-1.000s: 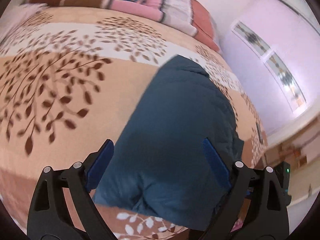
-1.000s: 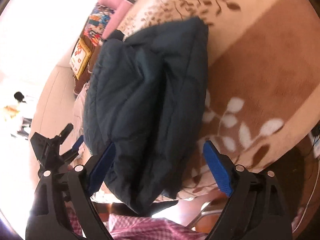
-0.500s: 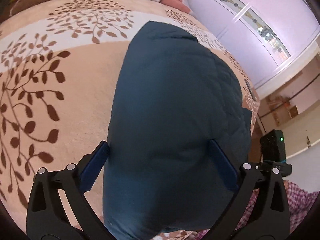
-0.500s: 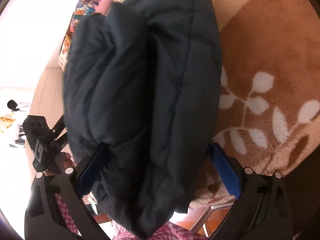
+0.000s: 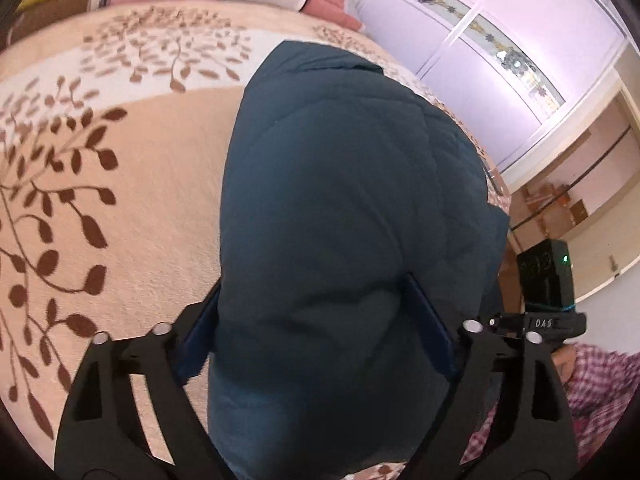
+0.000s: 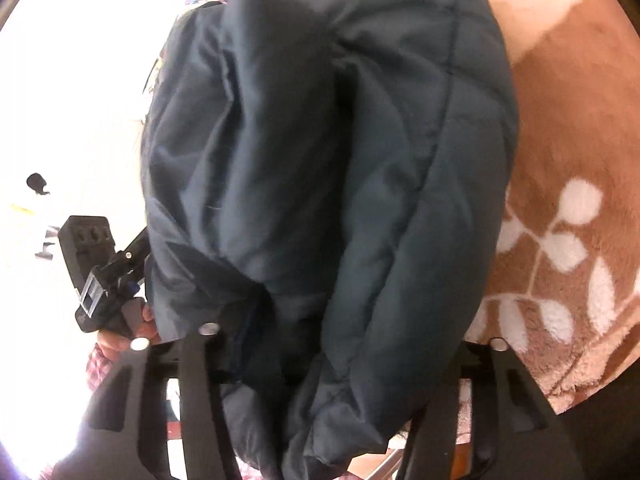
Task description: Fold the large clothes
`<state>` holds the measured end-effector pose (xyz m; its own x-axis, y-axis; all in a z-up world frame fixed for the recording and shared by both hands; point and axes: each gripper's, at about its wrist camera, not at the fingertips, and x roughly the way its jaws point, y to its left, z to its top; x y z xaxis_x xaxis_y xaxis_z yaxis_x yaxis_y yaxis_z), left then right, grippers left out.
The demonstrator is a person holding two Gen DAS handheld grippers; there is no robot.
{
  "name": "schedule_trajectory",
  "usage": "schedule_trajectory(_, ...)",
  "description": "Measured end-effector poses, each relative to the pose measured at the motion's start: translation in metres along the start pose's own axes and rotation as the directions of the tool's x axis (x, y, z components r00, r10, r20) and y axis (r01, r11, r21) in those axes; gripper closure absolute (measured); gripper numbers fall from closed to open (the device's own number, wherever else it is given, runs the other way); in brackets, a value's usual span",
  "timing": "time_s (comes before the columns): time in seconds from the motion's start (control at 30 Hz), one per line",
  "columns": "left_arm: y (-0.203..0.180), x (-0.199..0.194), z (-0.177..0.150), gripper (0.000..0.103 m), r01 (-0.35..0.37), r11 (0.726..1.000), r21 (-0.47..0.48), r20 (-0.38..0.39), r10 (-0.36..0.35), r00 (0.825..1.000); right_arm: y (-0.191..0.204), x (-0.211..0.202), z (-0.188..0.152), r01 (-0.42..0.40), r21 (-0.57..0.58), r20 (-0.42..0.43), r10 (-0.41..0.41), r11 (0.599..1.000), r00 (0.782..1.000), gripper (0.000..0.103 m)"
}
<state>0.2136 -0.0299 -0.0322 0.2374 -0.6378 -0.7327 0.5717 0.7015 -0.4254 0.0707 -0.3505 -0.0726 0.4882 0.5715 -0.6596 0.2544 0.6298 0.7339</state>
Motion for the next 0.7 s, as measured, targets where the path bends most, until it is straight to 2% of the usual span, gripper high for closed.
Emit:
schedule_trajectory(0.07,-0.007,-0.007,-0.006,0.03,-0.025,1.0,0.016,0.032,0.025,0.999,0.0,-0.003,0.0,0.001,-0.016,0.001,-0.001,1.0,1.0,0.057)
schedule_trajectory(0.17,-0.021,-0.015,-0.016,0.033,-0.08,0.996,0.028,0.066,0.078,0.995,0.002,0.005,0.004,0.001,-0.018,0.004,-0.001,1.0,1.0,0.06)
schedule_trajectory(0.4,-0.029,-0.041,-0.055,0.034,-0.163,0.984,-0.073,0.111,0.171,0.979,0.008,0.004,0.012,0.049,-0.097,0.01,-0.048,0.994,0.999,0.06)
schedule_trajectory(0.53,-0.025,-0.049,-0.081,0.033,-0.186,0.964,-0.189,0.124,0.212,0.969,0.016,0.012,0.017,0.084,-0.139,0.003,-0.084,0.987,0.996,0.049)
schedule_trajectory(0.7,-0.025,-0.048,-0.087,0.027,-0.227,0.946,-0.233,0.127,0.261,0.957,0.017,0.022,0.028,0.121,-0.146,-0.037,-0.128,0.982,0.991,0.034)
